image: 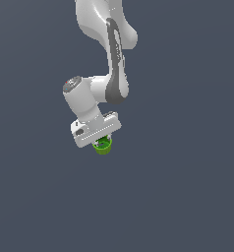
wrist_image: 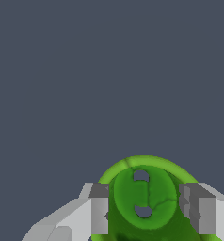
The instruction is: Pick up the object and move it to a goal position.
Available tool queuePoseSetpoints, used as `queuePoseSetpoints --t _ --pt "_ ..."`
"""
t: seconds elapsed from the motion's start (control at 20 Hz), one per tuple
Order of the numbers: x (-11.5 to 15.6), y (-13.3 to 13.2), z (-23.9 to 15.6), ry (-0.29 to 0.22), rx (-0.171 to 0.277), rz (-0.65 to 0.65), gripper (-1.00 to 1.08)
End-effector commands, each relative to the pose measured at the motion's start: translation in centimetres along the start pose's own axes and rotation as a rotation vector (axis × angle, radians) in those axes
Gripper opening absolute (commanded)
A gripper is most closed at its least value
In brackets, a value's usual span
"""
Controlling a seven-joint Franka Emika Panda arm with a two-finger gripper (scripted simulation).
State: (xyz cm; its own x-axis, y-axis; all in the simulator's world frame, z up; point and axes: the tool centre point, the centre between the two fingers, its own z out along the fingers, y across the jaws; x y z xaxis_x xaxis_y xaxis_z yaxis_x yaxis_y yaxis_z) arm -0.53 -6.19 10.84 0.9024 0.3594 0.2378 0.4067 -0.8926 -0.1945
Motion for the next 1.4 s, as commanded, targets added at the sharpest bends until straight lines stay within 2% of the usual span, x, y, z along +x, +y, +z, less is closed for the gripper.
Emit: queuePoseSetpoints --t 0.0,0.4,0.8,1.35 --pt "-0.4 0.6 0.1 0.024 0.006 -0.033 0.28" --pt "-1.5 2.3 0.0 0.103 0.012 -0.132 0.28" --pt "-2.5 3.9 -0.4 0.176 -0.003 -0.219 0.28" --pt "-3.2 5.0 -0.9 0.223 -0.023 -0.274 0.28"
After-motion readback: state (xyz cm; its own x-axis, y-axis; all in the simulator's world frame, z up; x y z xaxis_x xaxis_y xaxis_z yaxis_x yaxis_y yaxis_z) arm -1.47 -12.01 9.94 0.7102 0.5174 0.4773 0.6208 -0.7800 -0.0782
